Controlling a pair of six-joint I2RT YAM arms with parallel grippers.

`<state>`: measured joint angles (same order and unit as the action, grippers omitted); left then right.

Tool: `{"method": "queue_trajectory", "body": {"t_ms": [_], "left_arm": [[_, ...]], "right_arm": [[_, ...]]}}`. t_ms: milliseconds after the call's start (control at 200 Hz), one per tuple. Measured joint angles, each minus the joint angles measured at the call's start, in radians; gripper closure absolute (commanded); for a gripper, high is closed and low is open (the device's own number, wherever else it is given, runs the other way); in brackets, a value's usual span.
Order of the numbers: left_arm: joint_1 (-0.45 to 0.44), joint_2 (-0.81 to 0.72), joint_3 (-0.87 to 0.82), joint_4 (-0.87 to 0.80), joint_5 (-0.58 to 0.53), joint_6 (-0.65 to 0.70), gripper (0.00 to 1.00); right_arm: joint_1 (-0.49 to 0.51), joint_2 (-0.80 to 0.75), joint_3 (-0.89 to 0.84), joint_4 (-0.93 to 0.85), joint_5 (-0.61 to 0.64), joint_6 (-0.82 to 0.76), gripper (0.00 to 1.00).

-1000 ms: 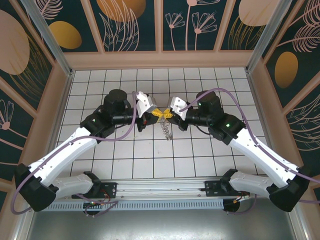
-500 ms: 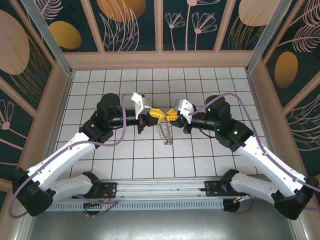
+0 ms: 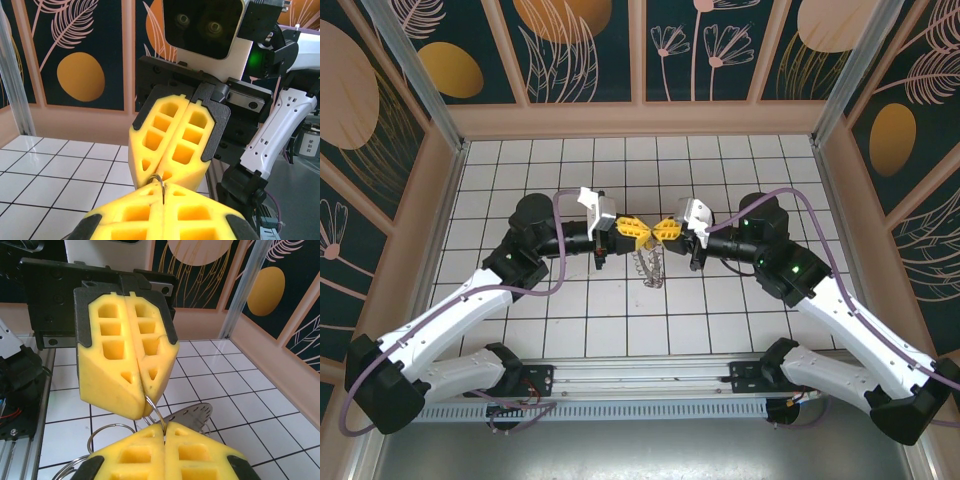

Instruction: Put the keys on the keyring

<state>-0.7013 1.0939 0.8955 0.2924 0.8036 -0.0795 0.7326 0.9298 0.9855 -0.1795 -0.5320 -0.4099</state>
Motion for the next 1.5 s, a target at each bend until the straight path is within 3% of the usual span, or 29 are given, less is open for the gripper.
{"method": "queue_trajectory", "body": {"t_ms": [205, 305, 536, 981, 1096, 1351, 1501], "left_arm": [[-0.002, 0.008, 0.105, -0.212, -0.065, 0.11, 1.0], [-0.008, 0.02, 0.152, -0.317, -0.124, 0.166, 0.91], [-0.008, 0.069, 0.215, -0.444, -0.2, 0.237, 0.88], [-0.008, 0.11, 0.225, -0.476, -0.212, 0.256, 0.84], [-0.008, 0.114, 0.225, -0.476, -0.206, 0.253, 1.0], [-0.008, 0.117, 0.223, -0.465, -0.202, 0.259, 1.0], [-0.006, 0.097, 0.174, -0.367, -0.177, 0.201, 1.0]], "right_arm": [[0.0, 0.004, 0.0, 0.005, 0.02, -0.022, 1.0], [0.0, 0.016, 0.001, 0.003, 0.045, -0.035, 1.0], [0.007, 0.042, 0.002, -0.021, 0.108, -0.061, 1.0], [0.017, 0.08, 0.012, -0.046, 0.124, -0.064, 1.0], [0.017, 0.086, 0.014, -0.047, 0.132, -0.064, 1.0], [0.016, 0.085, 0.016, -0.051, 0.142, -0.064, 1.0], [0.016, 0.074, 0.015, -0.045, 0.142, -0.059, 0.97]]}}
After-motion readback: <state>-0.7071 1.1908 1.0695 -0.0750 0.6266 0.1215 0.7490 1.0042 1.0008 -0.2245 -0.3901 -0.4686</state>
